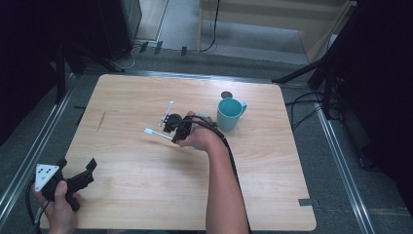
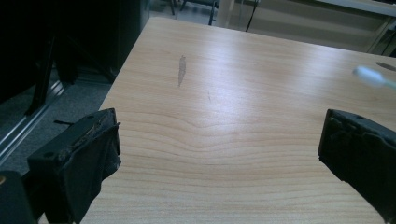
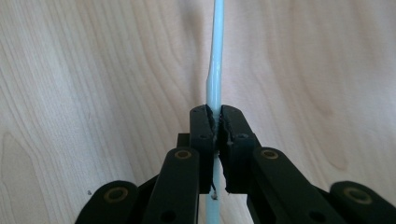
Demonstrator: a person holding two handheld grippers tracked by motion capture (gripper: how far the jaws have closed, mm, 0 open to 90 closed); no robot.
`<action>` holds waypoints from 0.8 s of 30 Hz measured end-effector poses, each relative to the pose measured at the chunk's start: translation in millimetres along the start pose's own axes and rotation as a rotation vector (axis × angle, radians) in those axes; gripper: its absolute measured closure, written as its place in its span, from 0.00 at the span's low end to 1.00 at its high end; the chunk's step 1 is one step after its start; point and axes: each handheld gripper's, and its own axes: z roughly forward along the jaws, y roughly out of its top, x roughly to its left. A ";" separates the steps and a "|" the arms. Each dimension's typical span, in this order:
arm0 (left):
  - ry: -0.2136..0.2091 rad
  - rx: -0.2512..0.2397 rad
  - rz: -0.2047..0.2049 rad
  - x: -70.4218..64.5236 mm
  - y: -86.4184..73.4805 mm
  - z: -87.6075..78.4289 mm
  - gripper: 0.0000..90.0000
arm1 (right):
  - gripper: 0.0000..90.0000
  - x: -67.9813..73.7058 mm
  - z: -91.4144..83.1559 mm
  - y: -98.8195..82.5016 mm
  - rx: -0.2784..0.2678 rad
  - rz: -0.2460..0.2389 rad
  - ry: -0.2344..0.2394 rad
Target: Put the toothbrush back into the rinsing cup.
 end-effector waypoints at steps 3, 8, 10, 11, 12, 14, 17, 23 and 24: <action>0.000 0.000 0.000 0.1 0.0 0.0 0.00 | 0.94 -4.8 -10.0 -5.9 -0.041 0.039 -0.033; -0.001 -0.001 -0.003 0.2 0.0 0.0 0.00 | 0.94 -14.5 -24.4 -17.3 -0.121 0.109 -0.094; -0.001 -0.001 -0.003 0.2 0.0 0.0 0.00 | 0.94 -18.5 -28.5 -22.1 -0.151 0.148 -0.106; -0.001 -0.001 -0.004 0.2 0.0 0.1 0.00 | 0.94 -20.4 -30.6 -24.6 -0.161 0.168 -0.112; -0.001 -0.001 -0.004 0.2 0.0 0.1 0.00 | 0.94 -22.4 -32.5 -27.0 -0.173 0.180 -0.119; 0.000 -0.001 -0.005 0.1 0.0 0.1 0.00 | 0.94 -25.7 -36.5 -31.3 -0.204 0.211 -0.128; -0.001 -0.001 -0.005 0.2 0.0 0.1 0.00 | 0.94 -31.7 -43.0 -38.4 -0.269 0.252 -0.160; -0.002 -0.001 -0.005 0.3 0.0 0.1 0.00 | 0.94 -40.5 -55.0 -50.6 -0.363 0.336 -0.218; -0.002 -0.001 -0.005 0.2 0.0 0.1 0.00 | 0.94 -41.9 -57.3 -52.6 -0.376 0.348 -0.229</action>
